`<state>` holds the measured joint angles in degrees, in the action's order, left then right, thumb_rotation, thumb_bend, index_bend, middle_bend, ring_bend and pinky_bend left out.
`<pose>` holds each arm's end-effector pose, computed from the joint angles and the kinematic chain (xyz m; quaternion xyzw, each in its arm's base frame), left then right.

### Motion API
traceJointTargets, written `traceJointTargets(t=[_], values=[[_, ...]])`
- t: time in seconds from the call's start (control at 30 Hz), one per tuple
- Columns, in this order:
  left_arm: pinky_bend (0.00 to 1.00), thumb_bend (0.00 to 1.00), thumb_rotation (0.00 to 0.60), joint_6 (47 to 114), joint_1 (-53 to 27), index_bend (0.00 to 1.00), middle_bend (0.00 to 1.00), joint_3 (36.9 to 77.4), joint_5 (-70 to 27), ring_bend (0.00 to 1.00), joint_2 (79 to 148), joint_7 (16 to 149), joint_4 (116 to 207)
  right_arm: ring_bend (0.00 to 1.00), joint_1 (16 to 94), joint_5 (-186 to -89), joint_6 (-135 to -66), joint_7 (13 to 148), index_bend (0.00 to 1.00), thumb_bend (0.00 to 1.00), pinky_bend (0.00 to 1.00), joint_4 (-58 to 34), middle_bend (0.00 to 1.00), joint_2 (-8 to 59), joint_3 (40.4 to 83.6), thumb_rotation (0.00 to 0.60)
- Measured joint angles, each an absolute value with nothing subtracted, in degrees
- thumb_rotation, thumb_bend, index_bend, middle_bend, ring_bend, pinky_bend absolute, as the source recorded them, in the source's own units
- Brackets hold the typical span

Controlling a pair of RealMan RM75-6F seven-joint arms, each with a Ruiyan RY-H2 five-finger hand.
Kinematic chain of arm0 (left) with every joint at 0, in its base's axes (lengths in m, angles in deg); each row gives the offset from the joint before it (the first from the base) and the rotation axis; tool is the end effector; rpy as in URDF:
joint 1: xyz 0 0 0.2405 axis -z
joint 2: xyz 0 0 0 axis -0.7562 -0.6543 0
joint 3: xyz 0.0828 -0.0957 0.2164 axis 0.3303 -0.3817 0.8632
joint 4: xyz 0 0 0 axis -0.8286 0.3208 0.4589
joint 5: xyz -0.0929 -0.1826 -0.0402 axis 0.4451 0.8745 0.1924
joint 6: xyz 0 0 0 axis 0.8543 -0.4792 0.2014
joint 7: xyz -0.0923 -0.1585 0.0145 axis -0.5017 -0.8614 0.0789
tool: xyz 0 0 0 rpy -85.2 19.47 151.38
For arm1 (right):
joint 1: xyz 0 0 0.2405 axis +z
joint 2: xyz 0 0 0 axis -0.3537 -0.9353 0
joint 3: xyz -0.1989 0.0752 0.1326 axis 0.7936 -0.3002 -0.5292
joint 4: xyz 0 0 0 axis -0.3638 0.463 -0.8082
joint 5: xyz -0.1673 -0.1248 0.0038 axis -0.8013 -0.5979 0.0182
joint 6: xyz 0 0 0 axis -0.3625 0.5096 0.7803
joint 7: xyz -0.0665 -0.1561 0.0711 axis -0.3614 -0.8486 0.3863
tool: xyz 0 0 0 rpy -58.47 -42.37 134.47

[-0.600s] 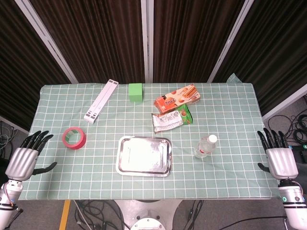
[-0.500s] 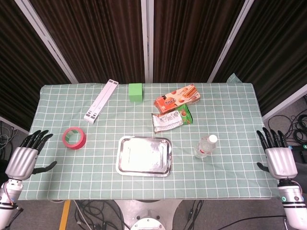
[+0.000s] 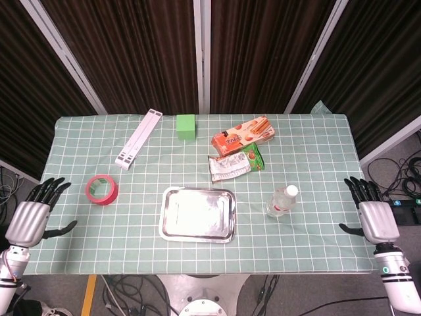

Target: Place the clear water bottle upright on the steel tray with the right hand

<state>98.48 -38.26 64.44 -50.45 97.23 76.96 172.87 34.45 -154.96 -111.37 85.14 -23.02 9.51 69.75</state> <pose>-0.3006 0.2474 0.1379 -0.6480 -0.3607 -0.4024 0.5367 -0.3180 -0.2692 0.1290 0.6114 -0.4302 0.3746 0.5485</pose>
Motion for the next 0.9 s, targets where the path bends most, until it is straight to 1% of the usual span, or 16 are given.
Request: traceJointTargets(t=[0.07, 0.23, 0.3, 0.37, 0.4, 0.5, 0.6, 0.8, 0.83, 0.9], values=[[0.17, 0.22, 0.448, 98.46, -38.21, 0.18, 0.19, 64.48, -50.57, 0.1, 97.49, 76.72, 172.47, 0.0, 34.69, -155.19, -110.25, 91.28, 0.0, 0.0, 0.0, -22.92, 0.06, 9.73, 69.62, 0.6], [0.17, 0.22, 0.451, 98.3, -37.84, 0.18, 0.19, 64.62, -51.32, 0.1, 98.27, 76.5, 171.69, 0.0, 35.72, -157.51, -108.2, 114.44, 0.0, 0.0, 0.0, -20.38, 0.1, 11.77, 69.24, 0.6], [0.17, 0.22, 0.45, 98.57, -37.73, 0.18, 0.19, 64.63, -51.64, 0.1, 98.49, 76.57, 171.39, 0.0, 36.53, -159.43, -108.01, 125.09, 0.0, 0.0, 0.0, -16.84, 0.1, 14.43, 68.96, 0.6], [0.17, 0.22, 0.451, 98.6, -37.73, 0.18, 0.19, 64.61, -51.55, 0.1, 98.46, 76.47, 171.3, 0.0, 37.17, -160.68, -108.01, 130.26, 0.0, 0.0, 0.0, -13.73, 0.1, 16.85, 68.76, 0.6], [0.17, 0.22, 0.45, 98.55, -37.73, 0.18, 0.19, 64.6, -51.46, 0.1, 98.4, 76.37, 171.25, 0.0, 37.77, -161.58, -107.97, 133.39, 0.0, 0.0, 0.0, -11.05, 0.1, 19.1, 68.6, 0.6], [0.17, 0.22, 0.449, 98.46, -37.68, 0.18, 0.19, 64.61, -51.41, 0.1, 98.3, 76.28, 171.04, 0.0, 39.6, -163.31, -107.4, 138.34, 0.0, 0.0, 0.0, -4.88, 0.1, 24.76, 68.33, 0.6], [0.16, 0.22, 0.45, 98.72, -37.71, 0.18, 0.19, 64.53, -51.4, 0.1, 98.32, 76.28, 170.76, 0.0, 41.84, -164.31, -105.84, 141.04, 0.0, 0.0, 0.0, -0.89, 0.1, 28.75, 68.27, 0.6], [0.16, 0.22, 0.45, 99.11, -37.93, 0.18, 0.19, 64.24, -50.86, 0.1, 98.15, 75.76, 170.19, 0.0, 45.76, -165.65, -103.41, 141.45, 0.0, 0.0, 0.0, 1.47, 0.1, 31.75, 68.21, 0.6], [0.16, 0.22, 0.451, 99.18, -37.99, 0.18, 0.19, 64.25, -50.86, 0.1, 98.14, 75.75, 170.19, 0.0, 46.22, -165.72, -103.11, 141.41, 0.0, 0.0, 0.0, 1.55, 0.11, 32.03, 68.16, 0.6], [0.16, 0.22, 0.449, 99.19, -38.03, 0.18, 0.19, 64.35, -50.92, 0.1, 98.09, 75.81, 170.19, 0.01, 47.14, -165.61, -102.43, 141.25, 0.04, 0.0, 0.0, 1.69, 0.17, 32.79, 67.98, 0.6]])
